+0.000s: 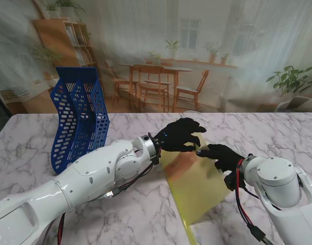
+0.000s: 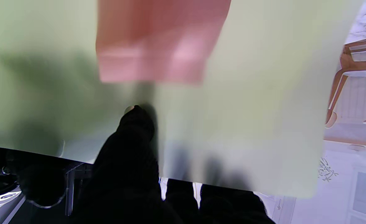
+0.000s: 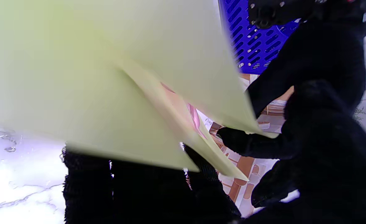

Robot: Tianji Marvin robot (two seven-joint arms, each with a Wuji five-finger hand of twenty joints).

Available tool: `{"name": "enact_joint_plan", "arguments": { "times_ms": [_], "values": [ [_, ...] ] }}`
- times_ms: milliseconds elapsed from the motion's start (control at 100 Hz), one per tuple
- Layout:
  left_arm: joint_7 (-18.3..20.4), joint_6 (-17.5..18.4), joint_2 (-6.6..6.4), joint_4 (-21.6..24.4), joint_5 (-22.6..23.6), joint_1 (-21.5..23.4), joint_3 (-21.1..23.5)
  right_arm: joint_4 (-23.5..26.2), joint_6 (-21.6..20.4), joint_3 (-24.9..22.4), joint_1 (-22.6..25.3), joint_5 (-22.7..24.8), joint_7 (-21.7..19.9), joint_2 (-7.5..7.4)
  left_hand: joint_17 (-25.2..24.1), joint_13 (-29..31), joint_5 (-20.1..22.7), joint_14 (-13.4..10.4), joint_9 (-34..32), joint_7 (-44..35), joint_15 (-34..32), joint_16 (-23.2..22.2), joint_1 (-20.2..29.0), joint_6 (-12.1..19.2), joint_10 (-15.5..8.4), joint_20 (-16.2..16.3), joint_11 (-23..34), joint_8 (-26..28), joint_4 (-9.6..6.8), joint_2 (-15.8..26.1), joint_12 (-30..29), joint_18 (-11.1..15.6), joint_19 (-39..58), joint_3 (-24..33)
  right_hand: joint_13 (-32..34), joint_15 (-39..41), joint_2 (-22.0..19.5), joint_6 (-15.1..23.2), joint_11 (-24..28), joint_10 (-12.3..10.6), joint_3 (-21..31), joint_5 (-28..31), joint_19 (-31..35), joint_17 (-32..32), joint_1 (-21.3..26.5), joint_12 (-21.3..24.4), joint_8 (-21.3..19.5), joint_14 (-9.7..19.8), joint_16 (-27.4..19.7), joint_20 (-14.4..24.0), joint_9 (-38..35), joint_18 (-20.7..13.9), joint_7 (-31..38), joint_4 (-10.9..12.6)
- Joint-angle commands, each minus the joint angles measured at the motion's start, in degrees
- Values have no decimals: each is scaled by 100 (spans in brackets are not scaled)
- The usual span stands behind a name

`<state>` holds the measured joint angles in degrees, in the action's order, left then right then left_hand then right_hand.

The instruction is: Open the sliding file folder, put the receipt in and insert it into the document holder

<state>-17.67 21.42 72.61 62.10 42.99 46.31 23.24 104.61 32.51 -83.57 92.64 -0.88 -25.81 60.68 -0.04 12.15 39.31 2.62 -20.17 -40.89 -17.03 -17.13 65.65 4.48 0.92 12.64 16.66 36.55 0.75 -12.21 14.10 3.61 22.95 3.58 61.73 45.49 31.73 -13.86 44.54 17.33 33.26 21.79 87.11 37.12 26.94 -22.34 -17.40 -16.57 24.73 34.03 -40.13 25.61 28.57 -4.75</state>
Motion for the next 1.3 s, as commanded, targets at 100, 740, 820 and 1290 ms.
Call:
{"name": "enact_joint_plan", "arguments": {
  "times_ms": [100, 740, 820, 1290],
  "values": [
    [110, -17, 91, -50, -35, -84, -84, 26, 202, 132, -77, 62, -8, 18, -45, 78, 22, 40, -53, -248, -88, -55, 323, -4, 27, 57, -28, 174, -24, 307, 18, 162, 121, 2, 700, 405, 679, 97, 619, -95, 1207, 649, 337, 637, 334, -198, -488, 227, -15, -308, -596, -45, 381, -183],
    [-208, -109, 54, 81, 118, 43, 97, 90, 352, 327, -69, 523, 890, 221, -69, -54, -2774, 210, 412, 3161, -114, -51, -729, -838, 256, 134, -154, -1807, -110, 605, -54, 42, 293, -327, 1326, 2408, 1129, 1520, 1408, -168, 3479, 2760, 768, 1942, 2001, -53, -695, 716, 789, -1199, -2830, 146, 3385, -946],
    [-214, -151, -44, 294, 222, 140, 251, 133, 359, 278, -19, 512, 1065, 272, -78, -55, -3048, 235, 546, 3673, -111, -52, -880, -909, 296, 155, -176, -2134, -126, 552, -73, 13, 337, -346, 1324, 2449, 1096, 1556, 1438, -162, 3487, 2756, 796, 1940, 2015, -102, -788, 724, 797, -1197, -2810, 128, 3392, -954],
    [43, -234, -682, 1567, 829, 1324, 1764, 330, -241, -139, 267, 244, 2170, 584, 1056, 1981, -2026, 822, -737, 3208, -1186, -1237, -977, -899, 585, 1650, 207, -1439, -70, 1020, 349, -899, 3590, -413, 1322, 2559, 1010, 2002, 1403, -282, 3521, 2882, 820, 1902, 2048, -375, -1058, 781, 839, -1200, -2842, 55, 3448, -970]
  ]
}}
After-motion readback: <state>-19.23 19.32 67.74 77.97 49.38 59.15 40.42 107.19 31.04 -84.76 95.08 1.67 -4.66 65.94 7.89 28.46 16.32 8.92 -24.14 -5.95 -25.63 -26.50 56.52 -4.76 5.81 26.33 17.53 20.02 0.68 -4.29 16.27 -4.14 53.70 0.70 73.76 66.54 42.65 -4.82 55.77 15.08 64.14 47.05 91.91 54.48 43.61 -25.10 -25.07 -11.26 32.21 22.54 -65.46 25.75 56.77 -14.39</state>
